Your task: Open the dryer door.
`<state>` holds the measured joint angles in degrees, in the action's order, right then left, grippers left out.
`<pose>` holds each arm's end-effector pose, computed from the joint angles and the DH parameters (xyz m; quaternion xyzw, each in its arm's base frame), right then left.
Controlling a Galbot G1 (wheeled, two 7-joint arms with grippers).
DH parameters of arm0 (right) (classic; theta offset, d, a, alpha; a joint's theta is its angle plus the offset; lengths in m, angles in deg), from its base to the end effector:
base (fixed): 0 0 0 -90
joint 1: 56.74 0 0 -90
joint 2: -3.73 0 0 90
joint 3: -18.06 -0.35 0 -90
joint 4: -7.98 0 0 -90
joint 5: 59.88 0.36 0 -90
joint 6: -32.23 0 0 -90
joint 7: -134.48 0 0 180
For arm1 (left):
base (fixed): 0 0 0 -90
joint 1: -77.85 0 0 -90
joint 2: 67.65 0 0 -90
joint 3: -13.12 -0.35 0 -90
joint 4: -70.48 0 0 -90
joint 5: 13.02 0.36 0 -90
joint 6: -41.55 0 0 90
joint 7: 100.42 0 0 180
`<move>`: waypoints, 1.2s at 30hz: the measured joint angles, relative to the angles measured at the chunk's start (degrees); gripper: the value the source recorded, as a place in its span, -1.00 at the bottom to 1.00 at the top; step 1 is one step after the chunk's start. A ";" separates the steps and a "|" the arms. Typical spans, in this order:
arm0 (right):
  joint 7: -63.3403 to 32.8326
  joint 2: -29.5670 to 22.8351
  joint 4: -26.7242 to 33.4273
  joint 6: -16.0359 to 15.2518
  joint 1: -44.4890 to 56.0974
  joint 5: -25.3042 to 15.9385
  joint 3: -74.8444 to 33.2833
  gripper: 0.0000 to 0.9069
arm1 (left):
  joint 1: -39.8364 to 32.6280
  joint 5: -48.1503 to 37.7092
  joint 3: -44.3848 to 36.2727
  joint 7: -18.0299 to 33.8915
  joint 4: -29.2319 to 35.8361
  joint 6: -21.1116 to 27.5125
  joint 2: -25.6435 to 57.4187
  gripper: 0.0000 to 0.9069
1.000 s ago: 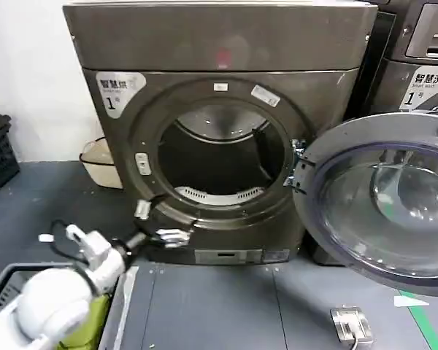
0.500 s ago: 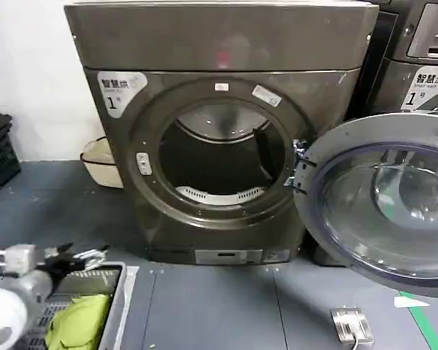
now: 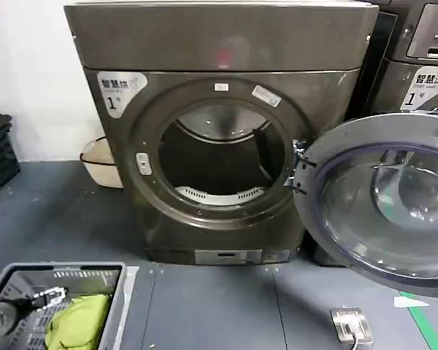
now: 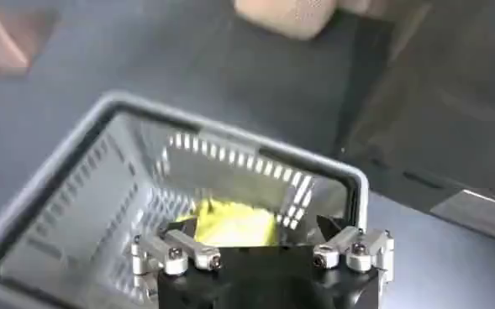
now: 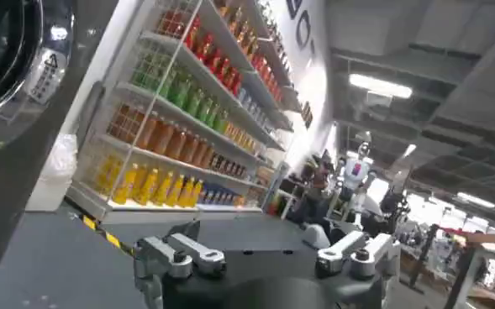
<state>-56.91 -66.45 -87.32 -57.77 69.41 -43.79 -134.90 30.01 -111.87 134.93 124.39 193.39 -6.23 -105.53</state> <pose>0.0197 -0.4078 -0.2493 -0.5283 -0.8219 0.2060 0.0552 0.2111 0.2197 -0.1495 0.1473 -0.8769 0.1387 0.4360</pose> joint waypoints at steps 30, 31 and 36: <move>2.32 -1.83 -0.03 2.76 0.90 -0.16 -0.30 1.00 | -18.41 -43.33 -12.76 22.40 -14.31 -0.07 14.06 1.00; 2.32 -1.83 -0.03 2.78 0.85 -0.03 -0.29 1.00 | -18.47 -43.34 -12.73 22.44 -14.34 -0.07 14.10 1.00; 2.05 -1.80 -0.06 2.11 0.83 0.69 -0.12 1.00 | -18.71 -43.51 -12.40 22.56 -14.52 -0.06 14.41 1.00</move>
<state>-54.86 -68.25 -87.37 -55.65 70.23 -43.10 -135.01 11.30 -155.38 122.53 146.95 178.87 -6.29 -91.13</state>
